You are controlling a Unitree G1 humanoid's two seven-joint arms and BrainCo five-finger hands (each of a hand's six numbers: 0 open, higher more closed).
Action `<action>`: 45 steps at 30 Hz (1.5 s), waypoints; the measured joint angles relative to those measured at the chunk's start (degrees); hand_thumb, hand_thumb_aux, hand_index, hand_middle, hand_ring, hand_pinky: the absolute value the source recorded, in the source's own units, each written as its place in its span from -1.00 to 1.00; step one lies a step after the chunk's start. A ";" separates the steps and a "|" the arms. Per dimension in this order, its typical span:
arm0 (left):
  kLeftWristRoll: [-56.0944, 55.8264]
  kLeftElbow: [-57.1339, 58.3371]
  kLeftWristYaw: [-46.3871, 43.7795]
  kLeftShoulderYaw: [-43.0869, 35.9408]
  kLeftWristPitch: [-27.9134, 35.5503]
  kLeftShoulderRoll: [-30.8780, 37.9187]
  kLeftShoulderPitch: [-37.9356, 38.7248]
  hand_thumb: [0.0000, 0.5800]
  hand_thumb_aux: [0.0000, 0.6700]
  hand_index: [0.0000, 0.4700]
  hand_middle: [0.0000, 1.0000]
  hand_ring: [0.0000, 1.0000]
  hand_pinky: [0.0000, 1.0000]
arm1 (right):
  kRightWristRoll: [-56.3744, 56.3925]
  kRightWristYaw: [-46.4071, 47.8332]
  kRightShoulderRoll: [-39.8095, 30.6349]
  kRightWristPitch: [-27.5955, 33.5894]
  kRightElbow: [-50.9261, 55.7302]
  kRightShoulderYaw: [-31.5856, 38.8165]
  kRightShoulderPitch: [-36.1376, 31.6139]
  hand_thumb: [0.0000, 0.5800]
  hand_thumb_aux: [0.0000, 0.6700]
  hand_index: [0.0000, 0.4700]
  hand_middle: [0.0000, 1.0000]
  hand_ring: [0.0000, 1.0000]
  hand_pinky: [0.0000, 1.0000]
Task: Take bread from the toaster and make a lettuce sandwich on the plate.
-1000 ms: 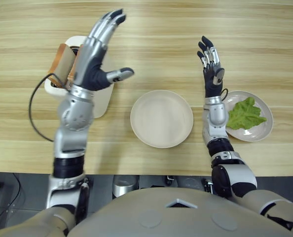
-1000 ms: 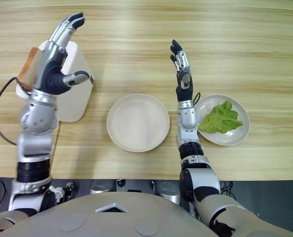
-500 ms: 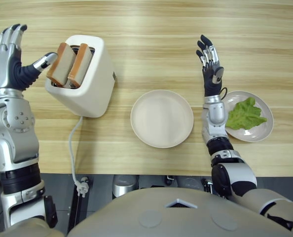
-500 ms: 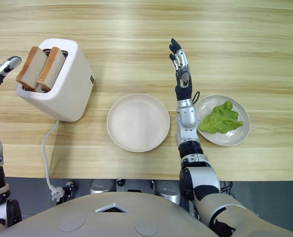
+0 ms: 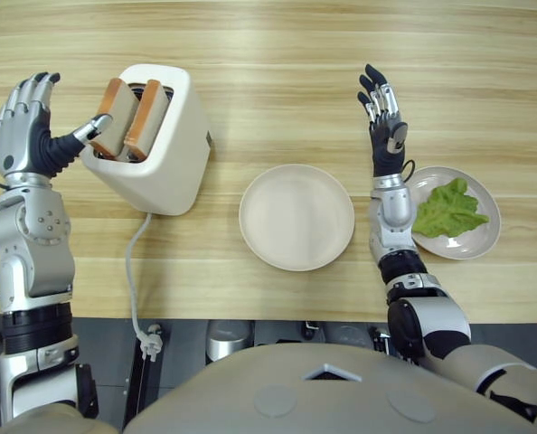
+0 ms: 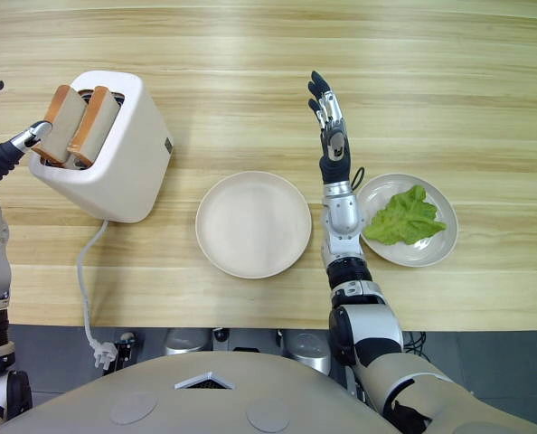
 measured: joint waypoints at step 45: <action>-1.28 -1.36 -0.22 -5.18 2.37 0.53 0.37 0.56 0.06 0.04 -1.00 -1.00 -1.00 | -3.75 -2.85 -0.52 -1.28 0.94 0.72 -0.26 -1.00 -1.00 -1.00 -1.00 -1.00 -1.00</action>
